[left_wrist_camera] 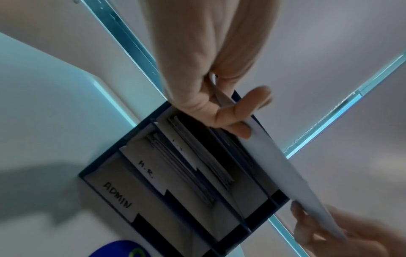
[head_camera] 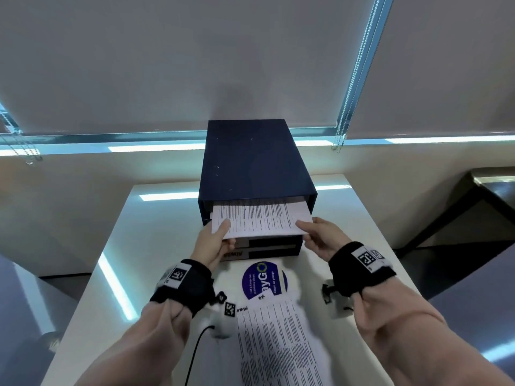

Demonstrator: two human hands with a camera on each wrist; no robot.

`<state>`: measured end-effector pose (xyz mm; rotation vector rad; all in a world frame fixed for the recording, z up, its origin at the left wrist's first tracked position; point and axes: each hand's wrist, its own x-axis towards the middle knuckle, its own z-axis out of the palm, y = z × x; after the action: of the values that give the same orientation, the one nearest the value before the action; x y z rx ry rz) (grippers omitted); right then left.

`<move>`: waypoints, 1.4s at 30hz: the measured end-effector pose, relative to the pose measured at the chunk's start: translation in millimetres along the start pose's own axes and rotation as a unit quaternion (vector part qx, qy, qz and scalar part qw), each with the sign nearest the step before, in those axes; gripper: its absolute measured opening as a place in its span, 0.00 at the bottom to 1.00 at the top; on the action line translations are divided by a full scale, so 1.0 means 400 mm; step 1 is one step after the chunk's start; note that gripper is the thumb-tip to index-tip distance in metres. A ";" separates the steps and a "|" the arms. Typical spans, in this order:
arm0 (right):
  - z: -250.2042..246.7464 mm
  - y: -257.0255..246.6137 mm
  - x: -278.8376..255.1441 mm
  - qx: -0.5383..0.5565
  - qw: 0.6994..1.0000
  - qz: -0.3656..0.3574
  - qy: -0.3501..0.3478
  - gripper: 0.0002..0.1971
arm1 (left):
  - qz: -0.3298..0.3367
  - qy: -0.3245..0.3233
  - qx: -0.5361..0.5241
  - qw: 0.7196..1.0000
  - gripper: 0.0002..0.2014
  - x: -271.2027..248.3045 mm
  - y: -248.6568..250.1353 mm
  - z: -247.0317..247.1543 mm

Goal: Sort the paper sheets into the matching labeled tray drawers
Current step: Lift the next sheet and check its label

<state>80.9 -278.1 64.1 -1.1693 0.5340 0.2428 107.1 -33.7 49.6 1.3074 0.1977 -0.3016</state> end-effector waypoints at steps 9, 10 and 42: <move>0.144 -0.040 0.077 0.148 0.987 -0.035 -0.056 0.12 | 0.050 -0.016 -0.076 0.996 0.10 0.073 0.046 0.018; 0.136 -0.027 0.067 0.129 0.989 -0.032 -0.068 0.10 | 0.050 -0.005 -0.029 0.998 0.09 0.059 0.034 0.006; -0.150 0.404 -0.264 -0.109 0.990 0.059 -0.061 0.21 | -0.010 -0.034 0.109 0.993 0.14 -0.226 -0.104 -0.104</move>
<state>-98.0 -261.8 -28.9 -1.3253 0.4770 0.4813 9.2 6.6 29.3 1.5082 0.1222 -0.3926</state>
